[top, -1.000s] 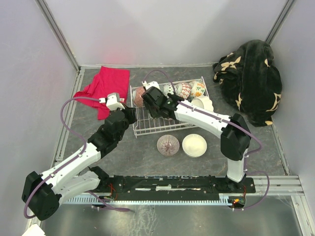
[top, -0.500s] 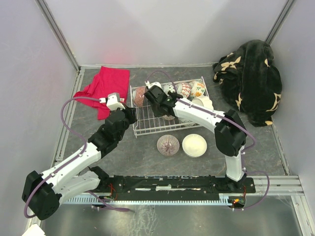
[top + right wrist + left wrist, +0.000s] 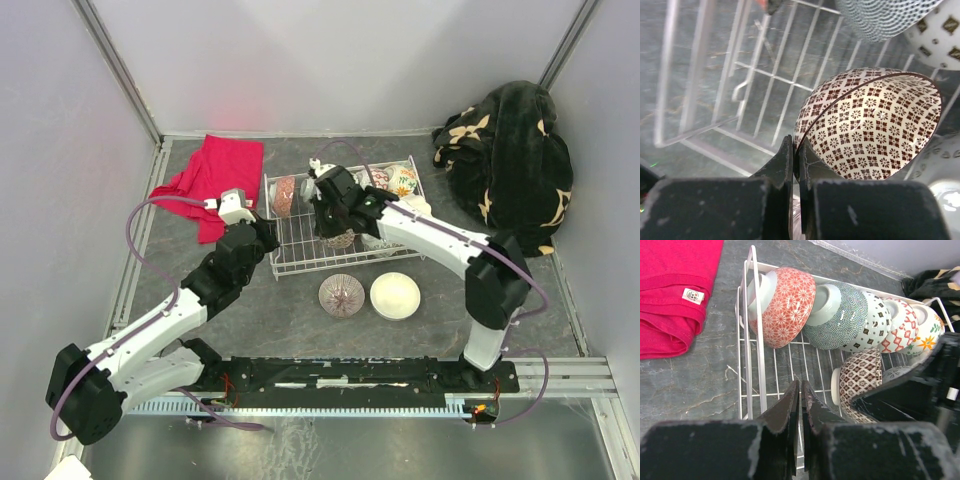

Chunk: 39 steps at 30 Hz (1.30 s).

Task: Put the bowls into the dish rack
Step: Pick up the bowl from the dish rack, then turn the bowl upside down on the dish rack.

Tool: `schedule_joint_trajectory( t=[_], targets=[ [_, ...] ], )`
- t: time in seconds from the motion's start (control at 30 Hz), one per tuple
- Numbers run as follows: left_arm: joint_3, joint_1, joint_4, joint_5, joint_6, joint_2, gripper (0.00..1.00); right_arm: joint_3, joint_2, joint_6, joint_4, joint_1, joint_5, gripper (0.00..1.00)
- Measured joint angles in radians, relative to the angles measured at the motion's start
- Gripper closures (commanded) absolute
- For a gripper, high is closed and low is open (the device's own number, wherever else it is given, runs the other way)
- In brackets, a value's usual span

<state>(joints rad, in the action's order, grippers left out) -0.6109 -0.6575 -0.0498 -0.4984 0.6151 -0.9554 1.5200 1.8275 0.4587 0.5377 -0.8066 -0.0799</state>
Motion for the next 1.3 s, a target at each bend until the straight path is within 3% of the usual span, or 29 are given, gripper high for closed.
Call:
schedule_joint_trajectory(
  t=[0.33,0.67,0.93,1.3],
  targets=[
    [0.000,0.000,-0.001,-0.001,0.000,-0.006,0.89,-0.194,-0.153,0.162,-0.261,0.116,0.359,0.99],
    [0.000,0.000,-0.003,0.000,0.000,-0.069,0.90,-0.423,-0.106,0.430,-0.640,0.290,0.652,0.99],
    [-0.002,0.000,-0.004,0.000,-0.001,-0.097,0.90,-0.475,-0.055,0.562,-0.874,0.296,0.743,0.99],
    [-0.026,0.001,-0.004,0.003,-0.011,-0.146,0.90,-0.535,-0.076,0.573,-0.929,0.319,0.761,0.99]
  ],
)
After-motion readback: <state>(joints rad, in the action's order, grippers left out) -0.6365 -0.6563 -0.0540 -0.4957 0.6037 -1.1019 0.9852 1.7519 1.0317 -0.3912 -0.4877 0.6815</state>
